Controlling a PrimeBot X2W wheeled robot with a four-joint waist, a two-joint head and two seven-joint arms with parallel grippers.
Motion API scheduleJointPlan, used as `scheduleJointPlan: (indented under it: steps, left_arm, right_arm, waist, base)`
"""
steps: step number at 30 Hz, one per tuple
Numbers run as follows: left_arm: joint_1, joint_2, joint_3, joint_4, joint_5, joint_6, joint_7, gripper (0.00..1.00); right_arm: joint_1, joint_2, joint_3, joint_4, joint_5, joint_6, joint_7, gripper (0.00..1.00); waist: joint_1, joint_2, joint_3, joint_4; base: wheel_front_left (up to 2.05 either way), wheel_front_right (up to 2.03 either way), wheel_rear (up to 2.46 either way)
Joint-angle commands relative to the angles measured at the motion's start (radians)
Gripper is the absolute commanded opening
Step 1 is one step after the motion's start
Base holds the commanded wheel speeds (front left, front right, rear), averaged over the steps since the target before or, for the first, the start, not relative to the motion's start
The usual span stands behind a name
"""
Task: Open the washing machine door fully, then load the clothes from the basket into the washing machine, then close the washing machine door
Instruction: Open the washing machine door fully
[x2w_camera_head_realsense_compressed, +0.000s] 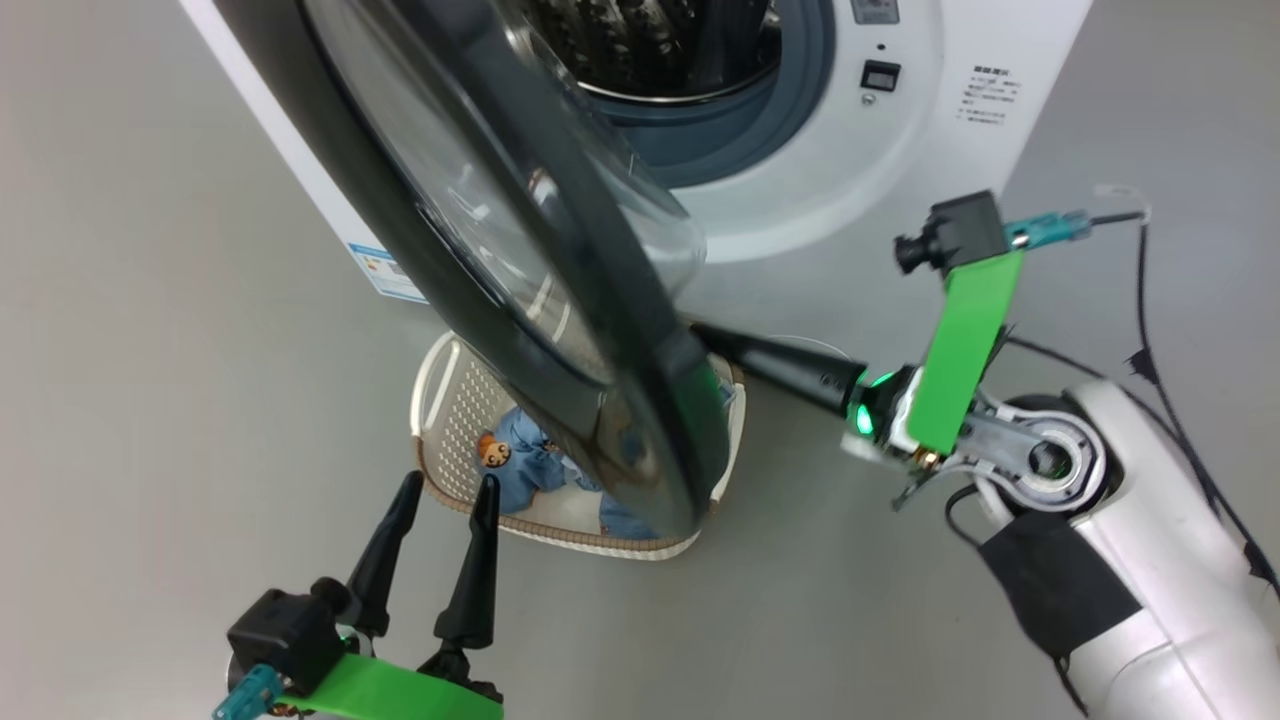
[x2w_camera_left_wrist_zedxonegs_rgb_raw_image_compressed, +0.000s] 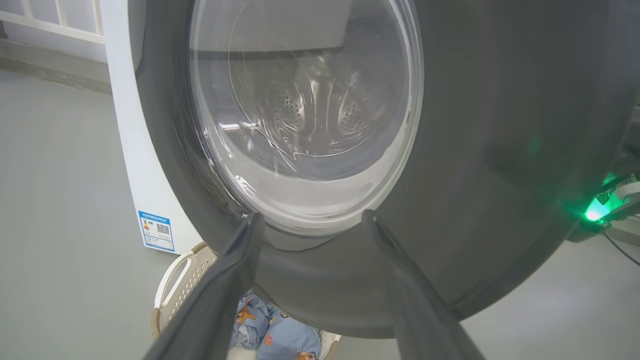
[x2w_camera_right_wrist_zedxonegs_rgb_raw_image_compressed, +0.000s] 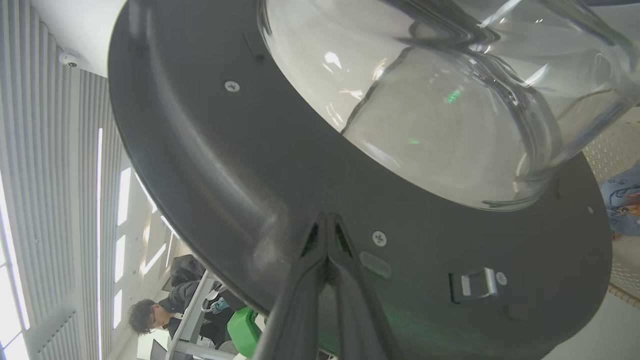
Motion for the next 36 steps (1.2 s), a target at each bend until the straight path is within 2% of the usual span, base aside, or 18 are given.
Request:
scheduleJointPlan:
  steps: [1, 15, 29, 31, 32, 33, 34, 35, 36]
  left_arm:
    - [-0.003, 0.014, 0.036, -0.028, 0.007, -0.002, -0.006, 1.0]
    - [0.023, 0.014, 0.052, -0.037, 0.006, -0.002, -0.006, 1.0]
    - [0.027, 0.014, 0.063, -0.033, 0.006, -0.002, -0.006, 1.0]
    - [0.028, 0.014, 0.065, -0.031, 0.007, -0.002, -0.006, 1.0]
    - [0.029, 0.014, 0.069, -0.028, 0.008, -0.002, -0.006, 1.0]
    - [0.029, 0.014, 0.069, -0.028, 0.008, -0.002, -0.006, 1.0]
    - [0.03, 0.014, 0.073, -0.026, 0.008, -0.002, -0.006, 1.0]
    - [0.032, 0.014, 0.077, -0.025, 0.009, -0.002, -0.006, 1.0]
    - [0.032, 0.014, 0.081, -0.024, 0.009, -0.002, -0.006, 1.0]
  right_arm:
    - [0.017, 0.027, 0.021, -0.038, 0.007, 0.002, 0.01, 0.0]
    - [0.079, 0.073, 0.072, -0.087, 0.0, 0.002, 0.043, 0.0]
    - [0.101, 0.057, 0.061, -0.082, -0.026, 0.002, -0.001, 0.0]
    - [0.105, 0.054, 0.058, -0.081, -0.029, 0.002, -0.009, 0.03]
    - [0.114, 0.045, 0.054, -0.077, -0.035, 0.002, -0.028, 0.29]
    - [0.114, 0.045, 0.054, -0.077, -0.035, 0.002, -0.028, 0.29]
    - [0.118, 0.04, 0.053, -0.075, -0.037, 0.002, -0.037, 0.36]
    - [0.122, 0.036, 0.051, -0.074, -0.039, 0.002, -0.047, 0.45]
    - [0.125, 0.031, 0.049, -0.073, -0.04, 0.002, -0.055, 0.61]
  waist:
    - [0.0, 0.0, -0.007, 0.007]
    - [0.0, 0.0, -0.037, 0.041]
    - [0.0, 0.0, -0.057, 0.021]
    - [0.0, 0.0, -0.059, 0.016]
    - [0.0, 0.0, -0.067, 0.005]
    - [0.0, 0.0, -0.067, 0.005]
    - [0.0, 0.0, -0.07, -0.001]
    - [0.0, 0.0, -0.072, -0.007]
    - [0.0, 0.0, -0.074, -0.014]
  base:
    - [0.0, 0.0, 0.0]
    - [0.0, 0.0, 0.0]
    - [0.0, 0.0, 0.0]
    - [0.0, 0.0, 0.0]
    - [0.0, 0.0, 0.0]
    - [0.0, 0.0, 0.0]
    - [0.0, 0.0, 0.0]
    - [0.0, 0.0, 0.0]
    - [0.0, 0.0, 0.0]
